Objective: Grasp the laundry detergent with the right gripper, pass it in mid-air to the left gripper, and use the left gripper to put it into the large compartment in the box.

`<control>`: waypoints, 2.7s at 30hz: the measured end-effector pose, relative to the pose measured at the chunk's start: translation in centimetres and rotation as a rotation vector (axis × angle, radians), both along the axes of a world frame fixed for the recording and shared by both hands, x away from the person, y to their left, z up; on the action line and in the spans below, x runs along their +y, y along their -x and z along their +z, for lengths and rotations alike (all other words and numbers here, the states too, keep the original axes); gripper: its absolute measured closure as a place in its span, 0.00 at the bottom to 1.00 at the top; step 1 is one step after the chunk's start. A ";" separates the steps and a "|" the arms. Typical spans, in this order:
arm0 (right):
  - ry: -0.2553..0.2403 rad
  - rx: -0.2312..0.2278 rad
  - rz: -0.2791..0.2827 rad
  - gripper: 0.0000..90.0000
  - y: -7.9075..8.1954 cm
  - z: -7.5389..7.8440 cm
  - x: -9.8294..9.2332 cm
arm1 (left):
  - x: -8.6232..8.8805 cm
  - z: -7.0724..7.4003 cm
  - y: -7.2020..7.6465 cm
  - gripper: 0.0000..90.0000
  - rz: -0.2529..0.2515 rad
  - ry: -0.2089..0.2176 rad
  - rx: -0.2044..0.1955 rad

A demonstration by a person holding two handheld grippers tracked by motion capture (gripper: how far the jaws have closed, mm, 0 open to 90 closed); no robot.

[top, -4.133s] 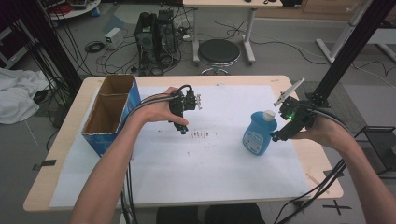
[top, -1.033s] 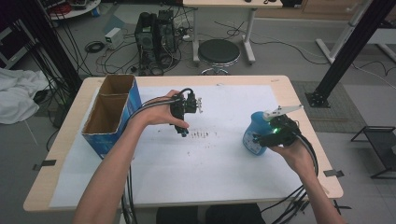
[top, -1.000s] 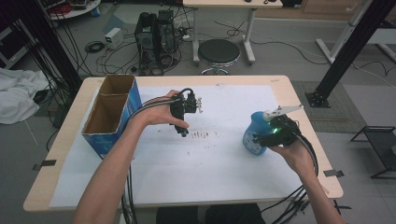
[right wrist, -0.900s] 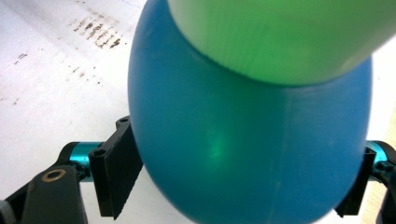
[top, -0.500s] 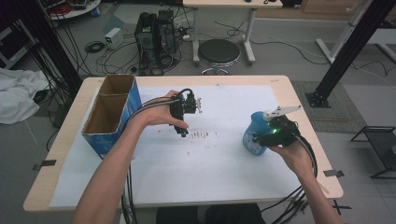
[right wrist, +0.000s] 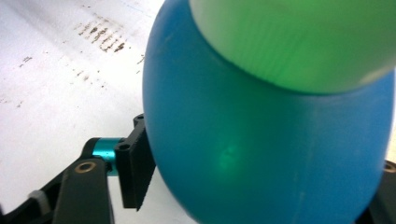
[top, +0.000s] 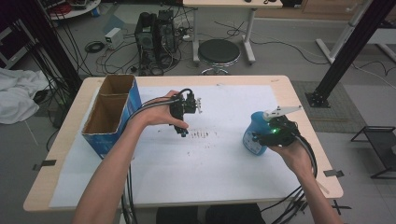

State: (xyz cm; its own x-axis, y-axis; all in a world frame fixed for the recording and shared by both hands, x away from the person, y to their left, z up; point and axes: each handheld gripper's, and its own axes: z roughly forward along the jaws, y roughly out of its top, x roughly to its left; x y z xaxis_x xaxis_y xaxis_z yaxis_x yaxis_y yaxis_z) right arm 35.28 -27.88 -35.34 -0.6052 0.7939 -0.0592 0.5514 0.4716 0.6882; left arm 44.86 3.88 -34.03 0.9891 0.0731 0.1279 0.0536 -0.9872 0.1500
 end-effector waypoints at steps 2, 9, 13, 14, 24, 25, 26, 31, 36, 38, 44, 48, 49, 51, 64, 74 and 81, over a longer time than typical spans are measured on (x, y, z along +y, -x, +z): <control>-0.002 -0.002 0.001 0.36 0.0 0.0 0.0 | 0.0 0.1 0.0 0.15 -0.013 -0.014 0.003; -0.011 -0.002 -0.002 0.39 -0.1 -0.1 -0.1 | -0.1 0.1 0.0 0.15 -0.009 -0.004 -0.005; -0.017 -0.003 0.002 0.42 0.0 -0.1 -0.1 | 0.0 0.1 0.0 0.15 -0.009 -0.008 -0.007; -0.018 -0.003 0.000 0.42 0.0 -0.1 -0.1 | 0.0 0.1 0.0 0.15 -0.008 -0.006 -0.005; -0.013 -0.006 -0.002 0.47 -0.1 -0.1 -0.2 | 0.0 0.1 0.1 0.15 -0.004 0.003 -0.003; -0.015 -0.003 0.000 0.48 -0.1 0.0 -0.2 | 0.0 0.2 0.1 0.15 -0.004 0.002 -0.004; -0.013 0.001 0.003 0.48 -0.1 0.0 -0.3 | 0.1 0.2 0.0 0.15 -0.008 -0.001 -0.005; -0.030 0.015 0.003 0.49 0.0 0.0 -0.3 | 0.1 0.3 0.0 0.15 -0.008 -0.007 -0.004; -0.021 -0.001 0.016 0.50 -0.1 0.0 -0.4 | 0.3 0.6 0.1 0.15 0.002 0.009 -0.011; -0.015 0.005 0.024 0.50 -0.2 0.1 -0.4 | 0.3 0.8 0.3 0.15 -0.001 0.018 -0.019; -0.023 -0.001 0.062 0.50 -0.5 1.0 0.2 | 0.5 1.8 0.7 0.15 0.007 0.037 -0.020; -0.017 -0.002 0.174 0.50 -0.9 2.9 1.3 | 0.9 3.7 0.9 0.15 -0.006 0.050 -0.017; -0.016 -0.002 0.192 0.50 -0.9 3.3 1.4 | 0.9 4.2 1.0 0.15 -0.012 0.053 -0.020; -0.013 -0.008 0.215 0.50 -1.0 3.6 1.6 | 0.9 5.5 1.3 0.15 -0.016 0.079 -0.009; 0.001 0.036 0.552 0.50 -2.5 5.2 5.0 | -0.9 11.2 3.3 0.15 -0.095 0.172 0.039; -0.010 0.071 0.697 0.50 -2.3 4.5 7.5 | -3.4 11.3 4.2 0.15 -0.094 0.202 0.109; -0.006 0.068 0.749 0.50 -2.3 4.8 8.6 | -5.5 11.1 4.7 0.15 -0.112 0.220 0.122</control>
